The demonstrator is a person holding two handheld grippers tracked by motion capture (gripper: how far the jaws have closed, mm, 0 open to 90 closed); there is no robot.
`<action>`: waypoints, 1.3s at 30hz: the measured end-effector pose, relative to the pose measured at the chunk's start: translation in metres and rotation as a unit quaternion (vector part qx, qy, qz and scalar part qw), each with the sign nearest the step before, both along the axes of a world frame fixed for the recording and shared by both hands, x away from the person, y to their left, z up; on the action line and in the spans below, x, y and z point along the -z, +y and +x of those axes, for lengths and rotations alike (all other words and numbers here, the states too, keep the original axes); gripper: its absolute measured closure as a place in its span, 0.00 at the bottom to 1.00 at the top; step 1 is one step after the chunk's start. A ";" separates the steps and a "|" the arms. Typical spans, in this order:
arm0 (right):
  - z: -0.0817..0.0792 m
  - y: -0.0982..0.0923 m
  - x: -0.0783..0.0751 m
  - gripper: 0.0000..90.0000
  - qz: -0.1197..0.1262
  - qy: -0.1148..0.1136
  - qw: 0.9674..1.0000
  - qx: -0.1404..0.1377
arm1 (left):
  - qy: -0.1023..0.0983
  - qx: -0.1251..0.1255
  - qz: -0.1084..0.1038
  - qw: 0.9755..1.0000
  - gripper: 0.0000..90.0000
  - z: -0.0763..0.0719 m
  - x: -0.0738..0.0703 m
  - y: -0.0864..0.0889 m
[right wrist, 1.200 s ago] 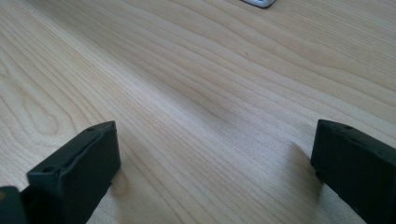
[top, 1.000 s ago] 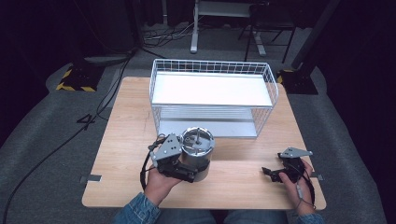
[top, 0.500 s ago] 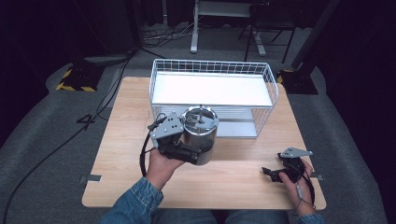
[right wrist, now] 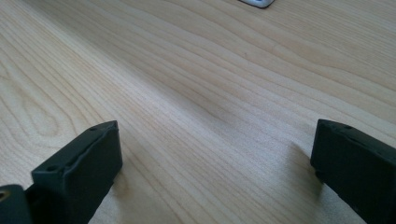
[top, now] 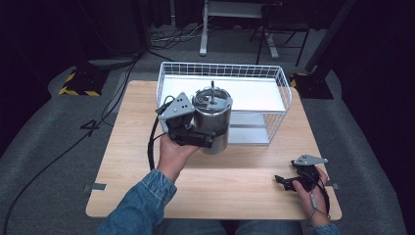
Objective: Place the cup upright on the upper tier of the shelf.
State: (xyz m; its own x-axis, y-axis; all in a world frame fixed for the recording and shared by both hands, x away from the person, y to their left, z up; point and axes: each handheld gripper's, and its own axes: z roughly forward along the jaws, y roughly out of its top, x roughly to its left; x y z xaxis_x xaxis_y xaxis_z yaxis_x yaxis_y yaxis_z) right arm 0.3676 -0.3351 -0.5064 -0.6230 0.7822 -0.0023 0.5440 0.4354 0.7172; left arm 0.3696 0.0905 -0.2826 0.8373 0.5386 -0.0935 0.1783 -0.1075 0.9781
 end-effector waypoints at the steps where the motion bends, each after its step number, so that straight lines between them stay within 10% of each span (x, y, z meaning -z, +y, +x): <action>1: 0.000 0.000 0.000 0.03 0.000 0.000 1.000 0.000 | 0.001 -0.003 0.000 1.000 0.04 0.002 -0.003 -0.001; 22: 0.000 0.000 0.000 0.03 -0.001 -0.002 1.000 0.002 | -0.021 -0.055 0.002 0.998 0.04 0.059 -0.052 -0.018; 39: -0.001 0.001 0.000 0.04 0.000 -0.005 1.000 0.002 | -0.022 -0.079 -0.003 0.997 0.04 0.114 -0.060 -0.026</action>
